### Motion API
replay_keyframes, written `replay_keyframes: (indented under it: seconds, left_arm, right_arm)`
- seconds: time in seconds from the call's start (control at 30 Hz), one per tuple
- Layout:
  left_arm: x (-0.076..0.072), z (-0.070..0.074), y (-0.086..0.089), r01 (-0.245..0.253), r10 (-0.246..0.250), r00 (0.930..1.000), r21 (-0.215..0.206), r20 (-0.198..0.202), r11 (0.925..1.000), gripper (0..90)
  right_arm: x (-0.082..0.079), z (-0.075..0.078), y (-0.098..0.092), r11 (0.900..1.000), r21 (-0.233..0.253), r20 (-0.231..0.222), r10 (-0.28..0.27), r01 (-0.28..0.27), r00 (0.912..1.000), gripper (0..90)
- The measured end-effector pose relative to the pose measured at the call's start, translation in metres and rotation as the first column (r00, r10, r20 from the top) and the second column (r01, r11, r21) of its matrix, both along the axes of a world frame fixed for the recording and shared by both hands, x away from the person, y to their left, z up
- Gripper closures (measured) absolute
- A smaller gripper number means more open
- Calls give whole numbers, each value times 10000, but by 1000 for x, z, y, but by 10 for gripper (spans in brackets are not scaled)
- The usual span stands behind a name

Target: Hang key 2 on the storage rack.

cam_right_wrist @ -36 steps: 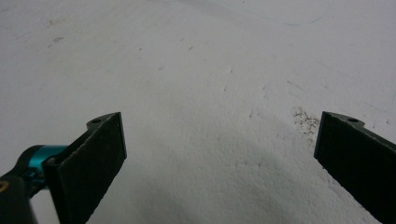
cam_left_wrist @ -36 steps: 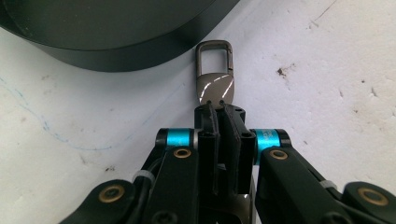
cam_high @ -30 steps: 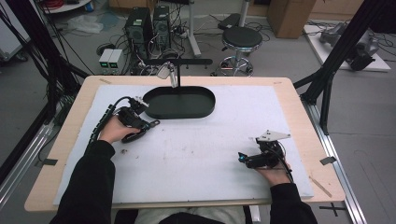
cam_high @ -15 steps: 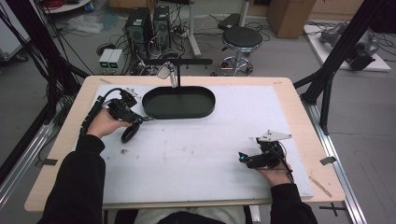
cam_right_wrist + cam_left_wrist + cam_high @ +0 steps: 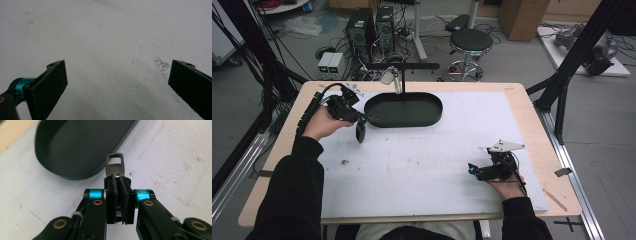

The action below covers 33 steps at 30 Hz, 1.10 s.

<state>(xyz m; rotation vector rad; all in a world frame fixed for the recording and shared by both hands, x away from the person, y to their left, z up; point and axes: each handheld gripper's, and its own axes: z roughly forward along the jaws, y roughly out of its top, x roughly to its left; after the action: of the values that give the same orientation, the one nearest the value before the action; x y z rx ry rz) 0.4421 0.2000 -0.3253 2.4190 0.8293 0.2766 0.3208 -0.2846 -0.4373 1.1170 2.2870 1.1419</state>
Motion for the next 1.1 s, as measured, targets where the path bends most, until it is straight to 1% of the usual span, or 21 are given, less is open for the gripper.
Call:
replay_keyframes:
  seconds: [0.07,0.13,0.2,0.23,0.33,0.47,0.53,0.6,0.67,0.83,0.87,0.9,0.97,1.0,1.1]
  left_arm:
    - [1,6,0,-18,19,10000,-136,82,9999,841]
    - [2,12,1,-18,21,9998,-149,180,9999,841]
    - [2,17,1,-65,70,9992,-136,387,9999,841]
    - [2,20,2,-91,101,9985,-199,533,9998,841]
    - [4,24,4,-242,269,9971,-383,714,9990,841]
    - [3,27,3,-391,420,9925,-276,1149,9989,843]
    - [4,28,2,-476,518,9896,-342,1339,9983,843]
    - [5,30,2,-534,608,9867,-527,1507,9972,843]
    - [7,33,3,-569,665,9862,-671,1518,9961,843]
    - [11,40,3,-699,786,9823,-566,1700,9959,844]
    - [11,41,4,-699,817,9808,-720,1769,9950,844]
    - [12,42,5,-689,822,9809,-807,1760,9944,845]
    - [13,42,6,-842,1009,9790,-998,1769,9914,845]
    - [14,42,7,-869,1041,9783,-1013,1790,9910,845]
    - [16,44,12,-1072,1281,9728,-1155,1928,9875,846]
  right_arm:
    - [-1,0,0,10000,-10,10,-16,16,10000,14]
    - [-1,0,-2,10000,-29,31,-60,60,10000,14]
    - [-1,-1,-3,10000,-41,58,-83,83,9999,14]
    - [-1,-1,-3,9999,-34,19,-104,104,9999,14]
    - [-1,-1,-3,9999,-30,-24,-126,126,9999,14]
    - [-1,-1,-4,9999,-27,16,-149,149,9999,14]
    - [-1,-2,-4,9999,-26,23,-122,122,9999,14]
    - [-1,-2,-4,9999,-50,-14,-100,100,9999,14]
    - [-1,-2,-3,9999,-65,3,-85,85,10000,14]
    - [-1,-2,-4,9999,-68,-2,-93,93,10000,14]
    - [-1,-2,-4,9999,-72,-25,-102,102,9999,14]
    - [-1,-2,-4,9999,-84,-25,-99,99,9999,14]
    - [-1,-2,-4,9999,-73,-51,-103,102,9999,14]
    - [-1,-2,-4,9999,-68,-8,-103,103,9999,14]
    - [-1,-2,-4,9999,-60,-7,-87,87,10000,14]
